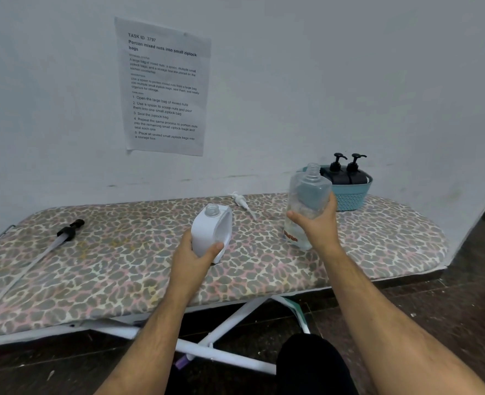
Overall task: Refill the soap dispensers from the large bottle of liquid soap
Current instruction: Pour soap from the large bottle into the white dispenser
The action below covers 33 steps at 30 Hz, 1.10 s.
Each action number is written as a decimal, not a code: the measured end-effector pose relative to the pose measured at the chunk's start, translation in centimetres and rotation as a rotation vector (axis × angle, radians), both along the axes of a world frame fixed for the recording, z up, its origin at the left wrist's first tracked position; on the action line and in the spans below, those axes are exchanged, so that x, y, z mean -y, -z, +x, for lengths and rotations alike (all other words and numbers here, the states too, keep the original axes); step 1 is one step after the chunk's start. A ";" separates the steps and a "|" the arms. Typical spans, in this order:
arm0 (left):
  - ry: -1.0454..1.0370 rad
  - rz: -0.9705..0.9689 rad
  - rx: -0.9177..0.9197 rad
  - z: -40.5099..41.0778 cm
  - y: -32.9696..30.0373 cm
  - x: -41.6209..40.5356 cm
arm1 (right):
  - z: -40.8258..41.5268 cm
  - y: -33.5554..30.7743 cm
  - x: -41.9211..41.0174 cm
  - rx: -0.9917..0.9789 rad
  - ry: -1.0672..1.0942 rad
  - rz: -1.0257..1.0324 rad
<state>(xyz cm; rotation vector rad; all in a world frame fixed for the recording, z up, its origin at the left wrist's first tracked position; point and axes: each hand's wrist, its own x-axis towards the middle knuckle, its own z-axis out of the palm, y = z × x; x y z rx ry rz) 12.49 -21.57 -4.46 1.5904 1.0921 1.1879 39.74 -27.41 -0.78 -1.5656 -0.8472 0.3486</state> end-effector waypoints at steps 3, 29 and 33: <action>0.013 -0.001 0.001 -0.1 0.1 -0.1 | 0.4 0.2 -0.5 -0.015 0.009 0.008; 0.028 -0.011 0.027 -0.3 -0.6 0.7 | -5.2 -5.1 0.2 0.661 -0.145 -0.159; 0.032 -0.006 0.026 -0.3 -0.7 0.8 | -5.3 -5.2 0.2 0.847 -0.111 -0.284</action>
